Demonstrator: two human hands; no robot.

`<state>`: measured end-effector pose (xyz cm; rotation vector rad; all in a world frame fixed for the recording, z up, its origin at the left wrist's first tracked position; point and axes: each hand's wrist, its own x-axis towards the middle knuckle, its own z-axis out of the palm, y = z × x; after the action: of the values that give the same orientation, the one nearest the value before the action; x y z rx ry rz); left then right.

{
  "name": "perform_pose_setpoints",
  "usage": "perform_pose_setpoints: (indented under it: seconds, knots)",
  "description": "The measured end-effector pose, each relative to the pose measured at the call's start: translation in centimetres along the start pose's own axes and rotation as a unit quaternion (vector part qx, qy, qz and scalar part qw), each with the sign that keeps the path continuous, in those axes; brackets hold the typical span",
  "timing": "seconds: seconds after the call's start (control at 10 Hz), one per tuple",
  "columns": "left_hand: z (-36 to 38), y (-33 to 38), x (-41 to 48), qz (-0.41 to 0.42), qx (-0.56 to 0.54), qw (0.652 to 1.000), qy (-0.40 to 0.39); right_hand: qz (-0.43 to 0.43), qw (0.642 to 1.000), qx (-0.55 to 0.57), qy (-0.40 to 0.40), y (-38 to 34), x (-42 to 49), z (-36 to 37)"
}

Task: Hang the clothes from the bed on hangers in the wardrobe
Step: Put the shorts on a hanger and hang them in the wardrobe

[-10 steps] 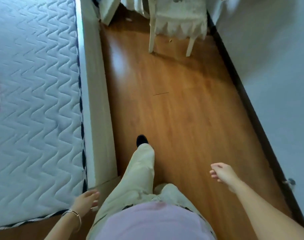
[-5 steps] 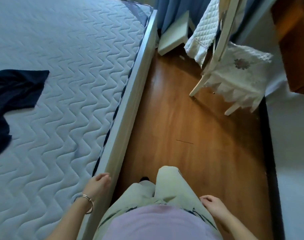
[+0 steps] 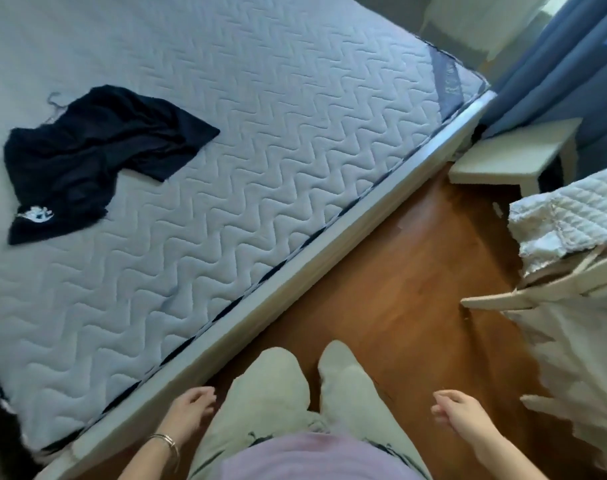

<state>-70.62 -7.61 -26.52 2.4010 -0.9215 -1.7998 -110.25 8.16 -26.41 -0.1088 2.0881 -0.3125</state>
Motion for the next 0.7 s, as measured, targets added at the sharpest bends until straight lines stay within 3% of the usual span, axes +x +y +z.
perform_pose_setpoints:
  seconds: [0.1,0.3,0.4,0.5,0.6,0.7]
  knots:
    - [-0.3,1.2,-1.0,0.031,-0.048,0.998,0.028,-0.038,0.997,-0.073,-0.006,-6.9,3.2,-2.5]
    - [-1.9,-3.1,-0.4,-0.056,-0.143,0.985,0.075,-0.149,0.974,-0.169,-0.028,-19.6,5.4,1.7]
    - [-3.9,-3.5,2.4,0.189,-0.139,0.968,-0.09,-0.189,0.963,-0.187,-0.053,-24.5,4.0,6.4]
    - [-8.6,0.1,8.0,0.554,-0.477,0.648,-0.214,-0.195,0.949,-0.226,-0.105,-27.6,2.2,11.7]
    - [-11.0,3.6,6.3,0.351,-0.375,0.855,-0.073,-0.18,0.915,-0.298,-0.202,-30.8,0.4,16.4]
    - [-11.4,3.1,8.7,-0.024,-0.122,0.991,0.053,-0.155,0.902,-0.323,-0.241,-35.2,-0.5,19.8]
